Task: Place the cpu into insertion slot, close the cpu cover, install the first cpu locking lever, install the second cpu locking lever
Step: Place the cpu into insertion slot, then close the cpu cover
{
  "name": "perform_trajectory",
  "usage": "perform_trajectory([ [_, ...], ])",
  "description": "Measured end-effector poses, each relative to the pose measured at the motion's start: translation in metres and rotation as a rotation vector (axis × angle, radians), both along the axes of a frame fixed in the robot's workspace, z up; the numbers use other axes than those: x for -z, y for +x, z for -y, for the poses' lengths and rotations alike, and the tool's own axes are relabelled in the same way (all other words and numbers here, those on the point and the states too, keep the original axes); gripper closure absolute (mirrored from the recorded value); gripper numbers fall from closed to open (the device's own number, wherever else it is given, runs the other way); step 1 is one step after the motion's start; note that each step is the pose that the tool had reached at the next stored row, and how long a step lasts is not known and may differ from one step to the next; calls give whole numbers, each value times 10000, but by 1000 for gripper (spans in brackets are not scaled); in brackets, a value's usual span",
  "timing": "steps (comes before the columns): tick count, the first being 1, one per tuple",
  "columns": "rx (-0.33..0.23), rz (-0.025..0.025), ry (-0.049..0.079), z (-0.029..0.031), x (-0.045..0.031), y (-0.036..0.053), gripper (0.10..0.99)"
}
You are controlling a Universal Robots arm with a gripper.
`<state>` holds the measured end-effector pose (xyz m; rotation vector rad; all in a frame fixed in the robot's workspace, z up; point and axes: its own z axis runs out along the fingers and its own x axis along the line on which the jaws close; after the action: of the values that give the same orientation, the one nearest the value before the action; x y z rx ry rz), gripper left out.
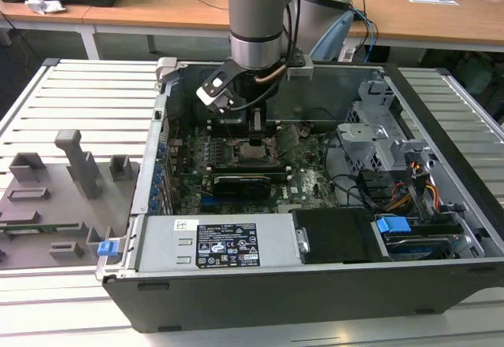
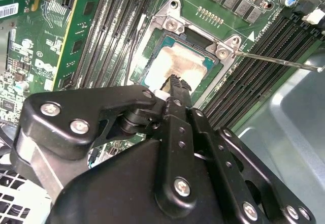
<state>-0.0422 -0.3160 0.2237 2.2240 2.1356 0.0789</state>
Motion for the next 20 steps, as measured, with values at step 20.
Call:
perform_trajectory([
  [20,-1,-2,-3,0,-81,0,980],
])
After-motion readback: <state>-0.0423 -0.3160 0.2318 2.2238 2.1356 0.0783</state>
